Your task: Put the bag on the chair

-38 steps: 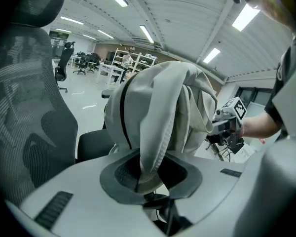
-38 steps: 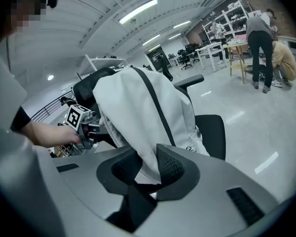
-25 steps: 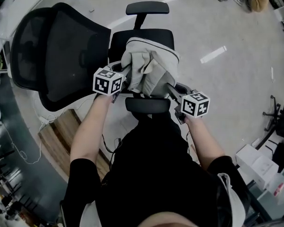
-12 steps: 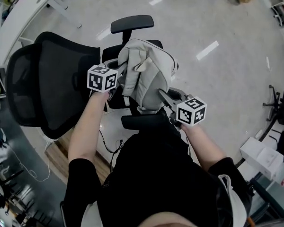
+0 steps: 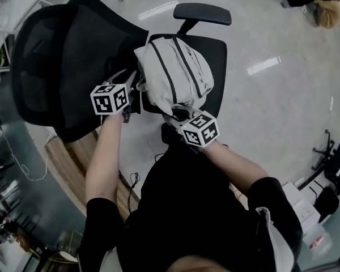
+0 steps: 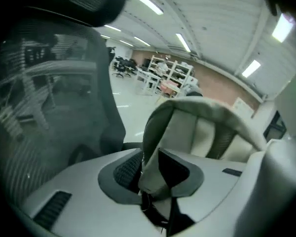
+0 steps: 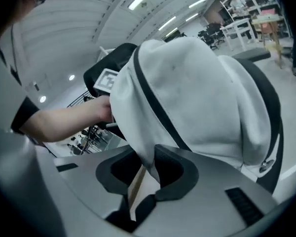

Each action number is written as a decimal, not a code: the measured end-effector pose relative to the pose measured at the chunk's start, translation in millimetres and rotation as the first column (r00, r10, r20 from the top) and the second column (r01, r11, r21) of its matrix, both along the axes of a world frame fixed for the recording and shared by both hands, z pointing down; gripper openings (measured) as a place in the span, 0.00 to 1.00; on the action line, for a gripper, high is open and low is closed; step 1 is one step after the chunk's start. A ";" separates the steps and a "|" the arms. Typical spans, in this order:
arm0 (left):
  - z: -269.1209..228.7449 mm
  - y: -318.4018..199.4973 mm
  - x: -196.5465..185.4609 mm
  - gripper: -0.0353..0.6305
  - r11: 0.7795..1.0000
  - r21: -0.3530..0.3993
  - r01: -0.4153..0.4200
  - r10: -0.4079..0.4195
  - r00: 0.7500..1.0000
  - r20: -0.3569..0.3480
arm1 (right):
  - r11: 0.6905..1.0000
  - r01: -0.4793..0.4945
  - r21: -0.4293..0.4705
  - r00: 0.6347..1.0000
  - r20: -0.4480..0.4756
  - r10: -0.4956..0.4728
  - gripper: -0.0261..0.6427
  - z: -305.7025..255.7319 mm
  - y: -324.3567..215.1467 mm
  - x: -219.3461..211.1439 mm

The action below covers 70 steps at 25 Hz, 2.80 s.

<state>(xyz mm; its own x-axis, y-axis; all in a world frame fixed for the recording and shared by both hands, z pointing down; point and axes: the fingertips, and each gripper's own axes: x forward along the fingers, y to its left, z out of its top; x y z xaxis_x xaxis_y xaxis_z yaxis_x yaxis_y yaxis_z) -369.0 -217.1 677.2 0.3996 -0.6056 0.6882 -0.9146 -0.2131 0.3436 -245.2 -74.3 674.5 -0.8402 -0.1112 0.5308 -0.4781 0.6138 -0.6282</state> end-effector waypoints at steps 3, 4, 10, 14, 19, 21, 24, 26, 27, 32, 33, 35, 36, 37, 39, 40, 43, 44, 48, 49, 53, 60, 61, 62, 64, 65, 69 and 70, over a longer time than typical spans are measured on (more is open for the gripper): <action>-34.8 41.7 -20.9 0.23 0.993 0.062 0.099 -0.098 0.995 -0.015 | 0.999 0.028 -0.038 0.999 0.030 -0.027 0.19 7.4 -1.1 -26.6; -47.3 55.3 -23.9 0.23 0.991 0.085 0.102 -0.102 0.995 -0.002 | 0.998 0.033 -0.051 0.999 0.043 -0.031 0.20 9.8 -2.2 -36.2; -99.3 105.7 -34.9 0.23 0.975 0.223 -0.013 -0.015 0.992 0.123 | 0.996 0.041 -0.077 0.999 0.031 -0.039 0.24 30.2 7.8 -109.2; -87.0 120.3 -13.4 0.35 0.974 0.202 -0.099 0.074 0.989 0.129 | 0.997 -0.051 -0.066 0.999 0.004 0.051 0.25 26.8 15.1 -107.5; -81.4 115.9 28.6 0.38 0.973 0.198 -0.114 0.112 0.993 0.020 | 0.992 -0.121 -0.029 0.992 -0.035 0.120 0.25 22.7 18.1 -79.8; -87.0 115.2 46.0 0.38 0.968 0.203 -0.146 0.145 0.989 0.017 | 0.989 -0.145 -0.031 0.989 -0.036 0.144 0.25 22.2 17.4 -64.9; -95.1 117.3 70.9 0.38 0.959 0.208 -0.191 0.192 0.981 0.019 | 0.986 -0.161 -0.034 0.987 -0.033 0.160 0.25 20.8 18.7 -47.6; -94.4 117.8 84.2 0.38 0.955 0.202 -0.219 0.216 0.976 0.039 | 0.986 -0.163 -0.028 0.986 -0.028 0.162 0.25 19.2 20.7 -39.1; -92.5 118.0 88.7 0.38 0.953 0.195 -0.231 0.224 0.973 0.056 | 0.986 -0.163 -0.025 0.986 -0.025 0.163 0.25 18.2 22.1 -34.9; -90.6 116.8 99.0 0.39 0.946 0.190 -0.264 0.233 0.958 0.169 | 0.989 -0.150 -0.005 0.987 -0.056 0.149 0.25 15.1 36.7 -8.5; -91.7 116.4 99.4 0.39 0.946 0.188 -0.264 0.230 0.955 0.186 | 0.988 -0.152 -0.002 0.986 -0.066 0.152 0.25 14.2 39.7 -2.4; -91.8 116.6 100.0 0.39 0.948 0.182 -0.263 0.227 0.954 0.197 | 0.986 -0.168 0.002 0.983 -0.074 0.168 0.25 10.3 44.2 11.5; -91.4 116.9 101.0 0.39 0.948 0.181 -0.263 0.228 0.954 0.195 | 0.984 -0.181 0.004 0.981 -0.073 0.180 0.25 6.7 45.5 19.9; -91.8 116.9 102.8 0.39 0.947 0.184 -0.265 0.230 0.954 0.192 | 0.981 -0.196 0.008 0.978 -0.070 0.196 0.25 2.0 45.8 29.2; -95.1 117.3 106.2 0.39 0.944 0.191 -0.271 0.235 0.953 0.189 | 0.973 -0.231 0.026 0.971 -0.065 0.232 0.25 -10.0 43.9 48.4; -97.1 118.2 106.3 0.39 0.942 0.194 -0.273 0.237 0.953 0.189 | 0.968 -0.248 0.044 0.966 -0.063 0.250 0.25 -17.3 42.2 56.9; -103.6 123.5 102.4 0.39 0.937 0.212 -0.279 0.242 0.953 0.184 | 0.948 -0.294 0.122 0.952 -0.058 0.302 0.25 -43.7 36.9 75.6; -105.5 126.2 100.7 0.39 0.935 0.218 -0.280 0.243 0.953 0.180 | 0.940 -0.305 0.152 0.947 -0.056 0.317 0.25 -53.2 35.7 80.4; -114.5 136.4 96.2 0.39 0.927 0.247 -0.282 0.246 0.955 0.166 | 0.902 -0.331 0.275 0.931 -0.057 0.360 0.25 -93.5 33.7 99.0; -117.3 138.1 95.5 0.39 0.925 0.257 -0.281 0.245 0.956 0.162 | 0.892 -0.334 0.304 0.928 -0.059 0.367 0.25 -103.5 33.8 103.3; -131.6 149.2 89.6 0.38 0.915 0.307 -0.262 0.223 0.962 0.154 | 0.858 -0.328 0.396 0.924 -0.057 0.379 0.25 -137.8 38.7 114.8; -167.1 178.0 85.9 0.37 0.892 0.387 -0.234 0.173 0.967 0.184 | 0.828 -0.275 0.489 0.943 -0.030 0.331 0.21 -177.9 44.5 120.9; -170.9 184.4 88.4 0.37 0.890 0.393 -0.230 0.170 0.968 0.183 | 0.823 -0.256 0.508 0.952 -0.017 0.307 0.21 -187.3 49.5 119.5; -174.5 191.1 92.1 0.36 0.889 0.397 -0.229 0.168 0.969 0.182 | 0.816 -0.235 0.528 0.960 -0.004 0.280 0.21 -197.4 55.3 118.4; -180.9 204.1 102.1 0.36 0.888 0.400 -0.228 0.164 0.969 0.187 | 0.801 -0.201 0.564 0.972 0.015 0.233 0.20 -214.9 66.8 121.2; -184.6 210.0 108.4 0.35 0.888 0.402 -0.224 0.159 0.969 0.187 | 0.794 -0.189 0.578 0.976 0.022 0.217 0.19 -221.5 71.8 125.8; -208.4 230.4 141.8 0.33 0.889 0.429 -0.163 0.108 0.983 0.149 | 0.768 -0.161 0.620 0.982 0.026 0.185 0.14 -238.6 88.0 164.3; -216.5 235.5 152.5 0.33 0.885 0.441 -0.146 0.093 0.986 0.139 | 0.761 -0.159 0.629 0.983 0.030 0.180 0.13 -242.2 91.9 177.5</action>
